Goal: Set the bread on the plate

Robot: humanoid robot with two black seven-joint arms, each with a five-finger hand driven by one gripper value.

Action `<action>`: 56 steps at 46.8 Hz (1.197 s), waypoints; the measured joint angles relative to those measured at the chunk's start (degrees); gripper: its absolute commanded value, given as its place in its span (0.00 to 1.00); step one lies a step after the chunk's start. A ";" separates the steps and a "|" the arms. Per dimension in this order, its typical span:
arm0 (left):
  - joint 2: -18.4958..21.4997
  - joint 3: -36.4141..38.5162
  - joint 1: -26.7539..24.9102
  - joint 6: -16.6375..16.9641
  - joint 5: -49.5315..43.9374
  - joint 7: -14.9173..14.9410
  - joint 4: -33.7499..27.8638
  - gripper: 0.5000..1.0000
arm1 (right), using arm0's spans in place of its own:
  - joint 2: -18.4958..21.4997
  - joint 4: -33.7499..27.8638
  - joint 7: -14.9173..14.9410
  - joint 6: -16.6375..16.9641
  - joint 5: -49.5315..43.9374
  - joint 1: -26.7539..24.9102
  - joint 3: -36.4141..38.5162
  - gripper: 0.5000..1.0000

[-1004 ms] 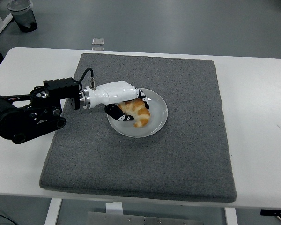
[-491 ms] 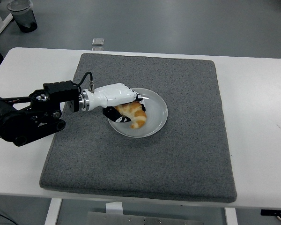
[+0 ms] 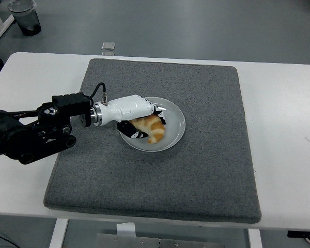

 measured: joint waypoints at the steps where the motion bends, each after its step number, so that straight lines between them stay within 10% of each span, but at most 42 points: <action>1: 0.00 -0.01 0.00 0.06 -0.09 0.00 0.00 0.98 | 0.00 0.00 0.01 0.00 0.00 0.01 0.00 0.86; 31: 0.01 -0.79 -1.74 -0.78 -15.35 -0.45 0.10 0.98 | 0.00 0.00 0.00 0.00 0.00 0.00 -0.01 0.86; 56: -2.09 -5.25 -3.19 -6.26 -49.47 -0.35 -0.01 0.98 | 0.00 0.00 0.01 0.00 0.00 0.00 -0.01 0.86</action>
